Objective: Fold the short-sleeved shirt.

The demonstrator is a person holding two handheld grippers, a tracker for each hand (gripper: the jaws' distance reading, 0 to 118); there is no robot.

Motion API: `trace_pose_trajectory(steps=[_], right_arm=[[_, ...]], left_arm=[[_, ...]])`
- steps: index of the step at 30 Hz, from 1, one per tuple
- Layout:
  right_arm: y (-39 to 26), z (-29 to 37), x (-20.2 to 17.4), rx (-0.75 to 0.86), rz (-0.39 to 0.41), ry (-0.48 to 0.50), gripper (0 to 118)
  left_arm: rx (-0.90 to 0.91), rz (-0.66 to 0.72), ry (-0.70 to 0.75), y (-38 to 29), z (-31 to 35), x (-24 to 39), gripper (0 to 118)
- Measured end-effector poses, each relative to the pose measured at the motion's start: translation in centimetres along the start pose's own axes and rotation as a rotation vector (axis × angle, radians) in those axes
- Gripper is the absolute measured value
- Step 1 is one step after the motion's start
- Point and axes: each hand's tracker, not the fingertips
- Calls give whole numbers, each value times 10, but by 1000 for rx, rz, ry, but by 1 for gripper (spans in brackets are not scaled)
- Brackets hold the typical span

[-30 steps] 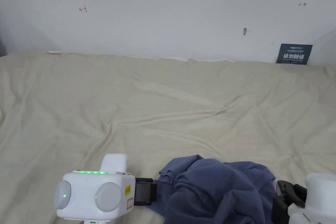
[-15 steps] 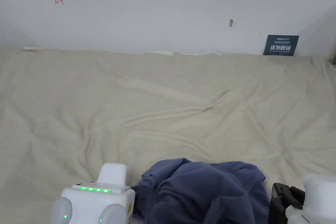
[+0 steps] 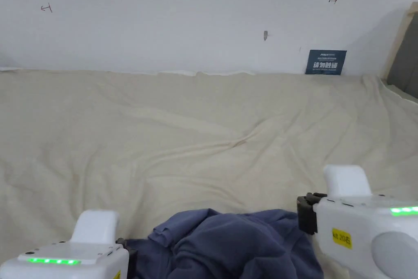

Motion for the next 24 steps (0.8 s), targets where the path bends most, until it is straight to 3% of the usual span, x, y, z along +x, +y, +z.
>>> trace_pose_trajectory(steps=[4, 7, 8, 10, 11, 12, 17, 20, 24], right_arm=[[23, -42, 8, -90, 45, 18, 0], [36, -79, 18, -230, 4, 107, 0], [39, -93, 20, -281, -7, 118, 5], [46, -118, 22, -390, 13, 165, 68], [47, -132, 23, -437, 17, 170, 94], [45, -144, 22, -503, 41, 143, 98], [50, -167, 20, -469, 113, 53, 98], [47, -181, 19, -537, 178, 19, 98], [43, -174, 17, -520, 174, 28, 95]], left_arm=[[27, -28, 1, 3, 14, 2, 8], [49, -41, 3, 7, 22, 2, 8], [46, -43, 3, 8, 21, 2, 8], [39, -43, 4, 9, 19, 1, 9], [39, -39, -5, 9, 17, 1, 8], [31, -35, -4, 9, 14, 1, 8], [9, -23, 4, 5, 7, -4, 8], [0, -15, 3, 5, 5, -5, 8], [-6, -24, 7, 4, 3, -4, 8]])
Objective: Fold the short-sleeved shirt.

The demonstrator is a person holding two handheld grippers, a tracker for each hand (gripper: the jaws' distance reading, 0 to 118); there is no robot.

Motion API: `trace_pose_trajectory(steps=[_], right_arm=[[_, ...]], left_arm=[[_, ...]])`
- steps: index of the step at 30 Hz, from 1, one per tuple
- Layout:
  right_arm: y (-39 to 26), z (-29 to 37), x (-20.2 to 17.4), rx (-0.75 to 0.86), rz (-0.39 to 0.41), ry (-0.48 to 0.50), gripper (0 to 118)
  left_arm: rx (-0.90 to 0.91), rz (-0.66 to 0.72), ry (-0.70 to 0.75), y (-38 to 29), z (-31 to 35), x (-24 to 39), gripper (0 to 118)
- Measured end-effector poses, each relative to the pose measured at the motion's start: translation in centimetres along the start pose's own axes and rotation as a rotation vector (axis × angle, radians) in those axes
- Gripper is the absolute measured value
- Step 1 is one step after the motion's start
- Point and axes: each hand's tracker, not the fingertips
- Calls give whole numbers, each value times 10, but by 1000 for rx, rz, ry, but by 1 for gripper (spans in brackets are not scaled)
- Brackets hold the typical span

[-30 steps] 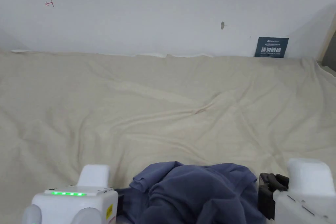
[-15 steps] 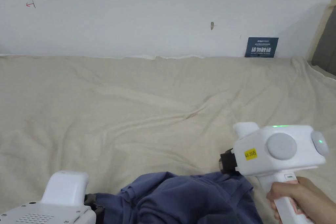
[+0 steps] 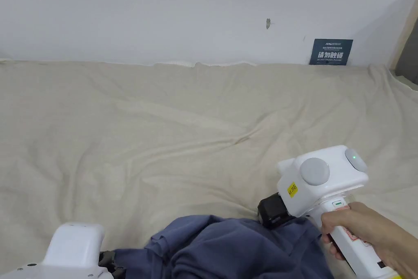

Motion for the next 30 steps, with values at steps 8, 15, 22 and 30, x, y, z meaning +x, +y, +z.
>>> trace_pose_trajectory(steps=[8, 15, 22, 30], right_arm=[[-8, 21, -6, 42, 72, -81, 3], [-19, 82, 17, 157, -76, 17, 3], [-33, 188, 19, 352, -106, 51, 3], [-57, 296, 16, 518, -172, 53, 3]], left_arm=[[-11, -1, 13, 0, 1, 2, 8], [46, -20, 48, 18, 21, -2, 8], [177, 22, 68, 54, 69, -23, 8], [341, 23, 157, 96, 136, -48, 7]])
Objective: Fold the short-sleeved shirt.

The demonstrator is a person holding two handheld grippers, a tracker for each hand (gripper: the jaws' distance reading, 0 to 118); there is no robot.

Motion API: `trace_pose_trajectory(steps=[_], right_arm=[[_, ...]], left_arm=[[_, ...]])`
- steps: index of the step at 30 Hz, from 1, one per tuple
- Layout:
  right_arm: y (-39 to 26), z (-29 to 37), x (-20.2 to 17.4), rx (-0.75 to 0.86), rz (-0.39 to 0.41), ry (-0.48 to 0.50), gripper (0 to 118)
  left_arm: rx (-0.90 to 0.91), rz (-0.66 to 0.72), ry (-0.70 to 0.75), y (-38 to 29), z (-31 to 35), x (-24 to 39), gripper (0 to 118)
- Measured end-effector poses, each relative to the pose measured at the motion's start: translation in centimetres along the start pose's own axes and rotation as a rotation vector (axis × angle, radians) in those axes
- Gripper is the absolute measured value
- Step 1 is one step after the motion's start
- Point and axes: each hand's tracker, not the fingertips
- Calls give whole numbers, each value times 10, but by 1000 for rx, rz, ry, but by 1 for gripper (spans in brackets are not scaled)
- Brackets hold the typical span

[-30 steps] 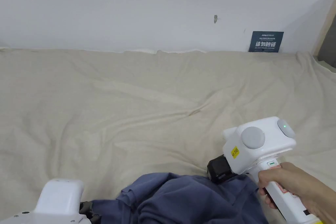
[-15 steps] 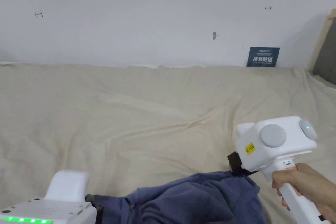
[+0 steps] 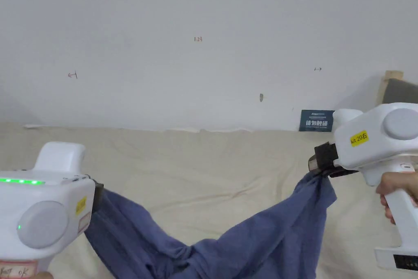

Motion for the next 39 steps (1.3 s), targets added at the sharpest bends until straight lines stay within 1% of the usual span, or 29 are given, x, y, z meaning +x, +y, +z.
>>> trace_pose_trajectory(steps=[2, 3, 5, 7, 8, 10, 13, 15, 16, 17, 21, 24, 25, 27, 29, 31, 33, 34, 36, 37, 39], right_arm=[[8, 22, -2, 31, -5, 17, 3], [18, 24, 6, 56, -10, 8, 3], [26, 42, 4, 111, -10, -14, 3], [39, 50, 8, 117, 1, -21, 2], [45, 56, 9, 133, -21, -36, 2], [56, 66, 11, 151, -18, -17, 2], [73, 72, 18, 190, -42, -33, 2], [82, 71, 25, 198, -48, -33, 2], [88, 70, 29, 210, -87, -45, 2], [95, 67, 34, 201, -83, -37, 2], [123, 52, 47, 206, -124, -53, 2], [150, 37, 57, 214, -156, -69, 2], [162, 31, 61, 213, -153, -67, 2], [182, 23, 65, 223, -180, -86, 2], [205, 16, 71, 238, -182, -109, 2], [225, 14, 71, 278, -182, -153, 2], [242, 15, 75, 298, -180, -129, 2], [250, 17, 75, 309, -193, -124, 2], [258, 25, 63, 327, -164, -136, 2], [262, 26, 60, 337, -157, -140, 2], [269, 30, 57, 347, -153, -140, 2]], left_arm=[[18, -15, -1, 15, 8, -7, 6], [53, -19, 11, 22, 14, -8, 5], [79, -35, 6, 33, 23, -13, 5], [98, -18, 5, 45, 29, -19, 5], [108, -10, -3, 52, 32, -23, 5], [127, 13, -9, 64, 35, -30, 5], [140, 31, -11, 84, 32, -39, 5], [139, 31, 7, 97, 23, -44, 5], [140, 33, 8, 102, 19, -47, 5], [142, 41, 9, 108, 14, -48, 5], [143, 63, 27, 136, -14, -58, 5], [144, 72, 41, 163, -43, -63, 5], [144, 61, 52, 174, -56, -64, 5], [145, 66, 82, 193, -76, -67, 5], [151, 80, 88, 210, -93, -72, 5], [175, 108, 78, 225, -107, -78, 5], [190, 123, 81, 238, -117, -82, 5], [201, 127, 89, 242, -121, -83, 5], [208, 120, 92, 250, -128, -86, 5], [222, 145, 97, 254, -130, -88, 5], [215, 137, 85, 260, -135, -91, 5]])
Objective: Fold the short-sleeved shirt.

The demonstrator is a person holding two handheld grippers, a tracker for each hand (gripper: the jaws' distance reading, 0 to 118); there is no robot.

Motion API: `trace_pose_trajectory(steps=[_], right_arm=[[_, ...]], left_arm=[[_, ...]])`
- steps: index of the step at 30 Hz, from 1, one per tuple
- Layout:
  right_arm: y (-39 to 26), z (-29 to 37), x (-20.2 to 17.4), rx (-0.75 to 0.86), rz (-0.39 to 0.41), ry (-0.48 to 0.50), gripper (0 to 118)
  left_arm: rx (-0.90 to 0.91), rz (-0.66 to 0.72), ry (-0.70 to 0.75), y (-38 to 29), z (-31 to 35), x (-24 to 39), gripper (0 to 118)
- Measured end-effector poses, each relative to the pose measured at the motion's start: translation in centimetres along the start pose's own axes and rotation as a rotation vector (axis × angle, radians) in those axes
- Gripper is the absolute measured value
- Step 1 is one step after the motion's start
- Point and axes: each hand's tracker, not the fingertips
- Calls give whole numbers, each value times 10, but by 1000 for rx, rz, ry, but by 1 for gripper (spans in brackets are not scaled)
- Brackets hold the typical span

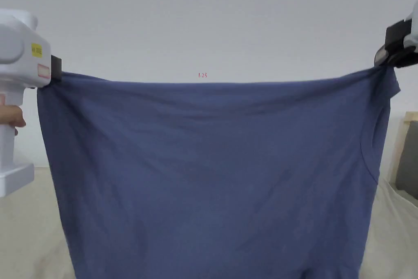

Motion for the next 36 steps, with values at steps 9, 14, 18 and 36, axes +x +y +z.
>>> trace_pose_trajectory(steps=[9, 14, 18, 36], right_arm=[[-19, 21, -11, 14, 33, 16, 2], [-58, 22, 0, -51, 34, 9, 2], [-117, 25, 7, -117, 52, 12, 2], [-415, 116, 92, -467, -155, 10, 2]], left_arm=[[30, 2, 24, 5, 12, -4, 5], [-47, -17, 13, -37, 23, -9, 5], [-112, -47, 20, -95, 45, -9, 5], [-539, -122, -33, -367, 213, -33, 5]])
